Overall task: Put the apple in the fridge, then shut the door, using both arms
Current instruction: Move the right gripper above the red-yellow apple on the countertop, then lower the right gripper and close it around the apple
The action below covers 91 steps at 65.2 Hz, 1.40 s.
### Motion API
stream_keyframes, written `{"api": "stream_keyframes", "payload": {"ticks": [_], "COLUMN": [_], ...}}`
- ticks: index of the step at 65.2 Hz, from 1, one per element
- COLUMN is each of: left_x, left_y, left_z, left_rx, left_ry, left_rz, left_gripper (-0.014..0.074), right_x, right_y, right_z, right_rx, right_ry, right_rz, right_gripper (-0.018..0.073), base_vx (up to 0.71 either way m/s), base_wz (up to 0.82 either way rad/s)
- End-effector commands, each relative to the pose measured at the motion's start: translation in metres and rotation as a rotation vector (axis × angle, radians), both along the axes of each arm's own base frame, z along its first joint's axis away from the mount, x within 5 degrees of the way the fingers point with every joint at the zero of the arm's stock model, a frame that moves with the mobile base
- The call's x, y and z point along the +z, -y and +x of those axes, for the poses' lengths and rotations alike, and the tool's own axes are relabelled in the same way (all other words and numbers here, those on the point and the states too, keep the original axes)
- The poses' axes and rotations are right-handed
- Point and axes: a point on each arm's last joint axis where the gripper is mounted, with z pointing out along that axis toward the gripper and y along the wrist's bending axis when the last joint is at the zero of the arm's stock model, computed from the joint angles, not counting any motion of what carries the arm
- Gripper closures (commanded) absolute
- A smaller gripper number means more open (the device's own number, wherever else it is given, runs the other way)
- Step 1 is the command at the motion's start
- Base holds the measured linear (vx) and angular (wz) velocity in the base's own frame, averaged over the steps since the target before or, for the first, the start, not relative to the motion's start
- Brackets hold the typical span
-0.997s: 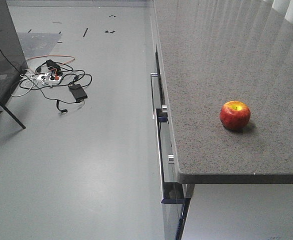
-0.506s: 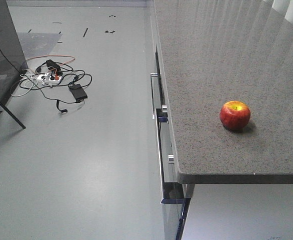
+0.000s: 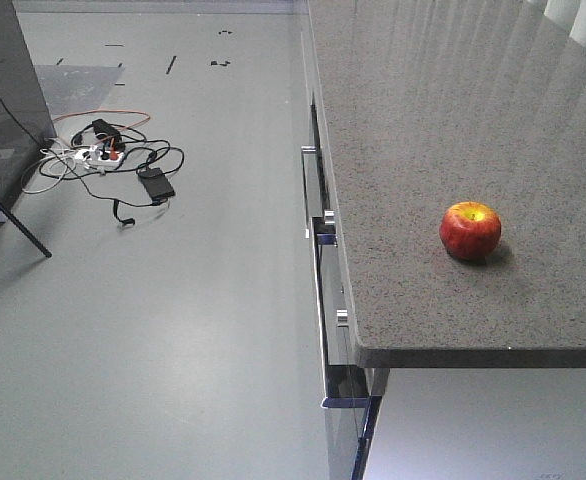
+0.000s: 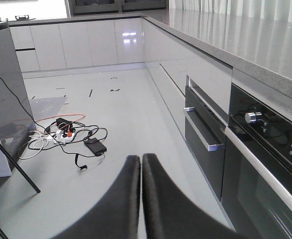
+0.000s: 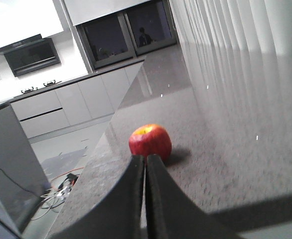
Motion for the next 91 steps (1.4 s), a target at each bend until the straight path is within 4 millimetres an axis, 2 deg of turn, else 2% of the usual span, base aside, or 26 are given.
{"api": "stream_keyframes", "payload": {"ticks": [1,7,16,24,31,35,43,47,58,67,76,85,91], "left_x": [0.002,0.002,0.002,0.002,0.002,0.002,0.002,0.002,0.002,0.002,0.002,0.002,0.002], "left_y": [0.001,0.001,0.001,0.001,0.001,0.001,0.001,0.001,0.001,0.001,0.001,0.001,0.001], "left_z": [0.000,0.000,0.000,0.000,0.000,0.000,0.000,0.000,0.000,0.000,0.000,0.000,0.000], "left_rx": [-0.006,-0.006,-0.006,-0.006,-0.006,-0.006,-0.006,-0.006,-0.006,-0.006,-0.006,-0.006,-0.006], "left_ry": [0.072,0.072,0.072,0.072,0.072,0.072,0.072,0.072,0.072,0.072,0.072,0.072,0.072], "left_rz": [-0.013,-0.013,-0.013,-0.013,-0.013,-0.013,-0.013,-0.013,-0.013,-0.013,-0.013,-0.013,-0.013], "left_gripper": [0.0604,0.0604,0.0604,0.0604,0.0604,0.0604,0.0604,0.0604,0.0604,0.0604,0.0604,0.0604,0.0604], "right_x": [0.024,0.051,0.106,0.144,0.166,0.175,0.182,0.181,0.183,0.198,0.211,0.213,0.203], "right_y": [0.000,0.000,-0.001,-0.008,-0.014,-0.016,-0.017,-0.016,-0.014,-0.015,-0.016,-0.019,-0.020], "right_z": [-0.002,-0.003,-0.002,0.008,0.020,0.029,0.046,0.053,0.075,0.105,0.151,0.202,0.237], "right_rx": [-0.001,-0.005,0.019,0.092,0.167,0.188,0.195,0.192,0.165,0.194,0.213,0.268,0.298], "right_ry": [0.010,-0.062,-0.129,-0.132,-0.121,-0.114,-0.135,-0.146,-0.149,-0.199,-0.249,-0.348,-0.419], "right_rz": [0.025,-0.066,-0.250,-0.346,-0.381,-0.379,-0.369,-0.363,-0.379,-0.409,-0.418,-0.416,-0.410], "right_gripper": [0.0562,0.0562,0.0549,0.0465,0.0283,0.0146,-0.0094,-0.0164,-0.0158,-0.0132,-0.0115,-0.0109,-0.0105], "base_vx": [0.00,0.00,0.00,0.00,0.00,0.00,0.00,0.00,0.00,0.00,0.00,0.00,0.00], "base_wz": [0.00,0.00,0.00,0.00,0.00,0.00,0.00,0.00,0.00,0.00,0.00,0.00,0.00]}}
